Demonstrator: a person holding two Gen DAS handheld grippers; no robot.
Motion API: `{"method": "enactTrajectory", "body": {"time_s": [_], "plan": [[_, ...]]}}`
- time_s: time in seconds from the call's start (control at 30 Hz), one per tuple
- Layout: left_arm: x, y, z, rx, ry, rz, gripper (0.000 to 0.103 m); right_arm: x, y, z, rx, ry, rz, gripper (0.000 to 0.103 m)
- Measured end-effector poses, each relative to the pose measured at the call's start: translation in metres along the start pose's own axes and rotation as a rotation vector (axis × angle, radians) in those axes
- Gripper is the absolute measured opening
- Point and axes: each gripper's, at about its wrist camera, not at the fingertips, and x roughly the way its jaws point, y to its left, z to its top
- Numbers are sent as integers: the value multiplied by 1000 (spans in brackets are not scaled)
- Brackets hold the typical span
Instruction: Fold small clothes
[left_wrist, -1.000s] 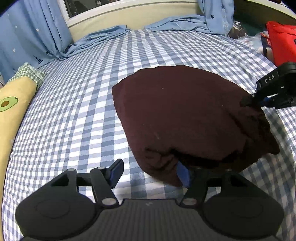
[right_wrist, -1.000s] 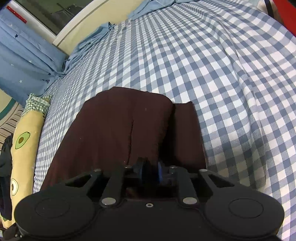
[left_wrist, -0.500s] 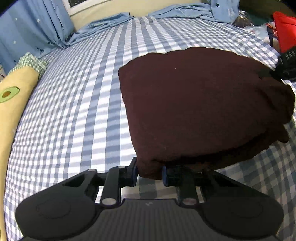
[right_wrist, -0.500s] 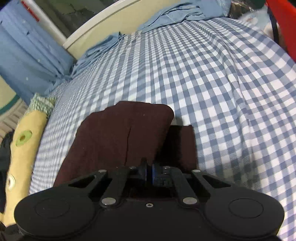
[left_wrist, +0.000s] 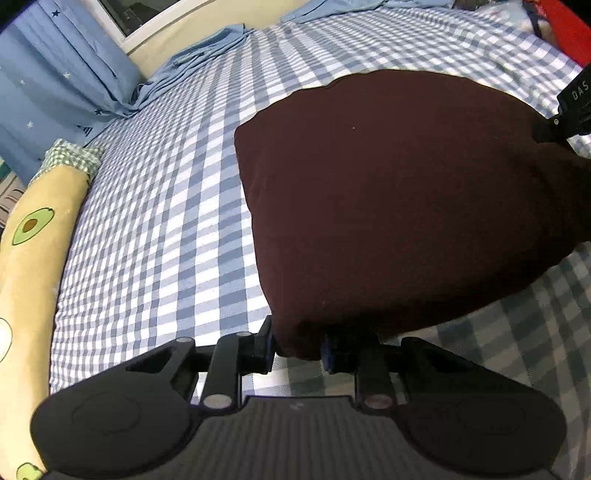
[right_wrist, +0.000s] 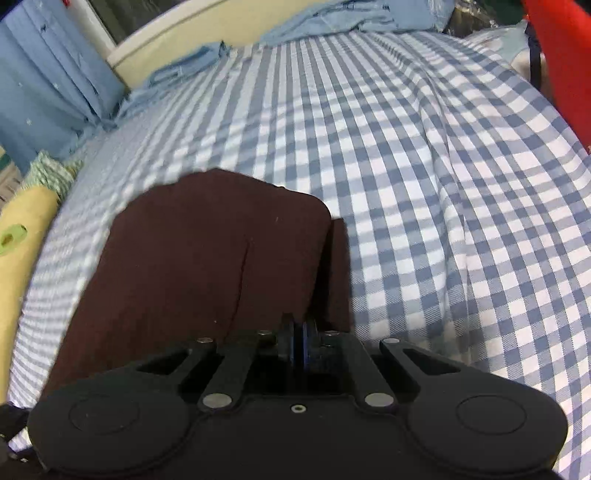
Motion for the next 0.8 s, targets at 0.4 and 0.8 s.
{"method": "enactTrajectory", "body": {"time_s": [0.4, 0.8], "plan": [[-34, 76, -29, -236, -38, -253, 47, 10, 8, -9, -58, -16, -43, 3], [-16, 115, 36, -470, -88, -280, 75, 10, 6, -20, -49, 0, -37, 3]]}}
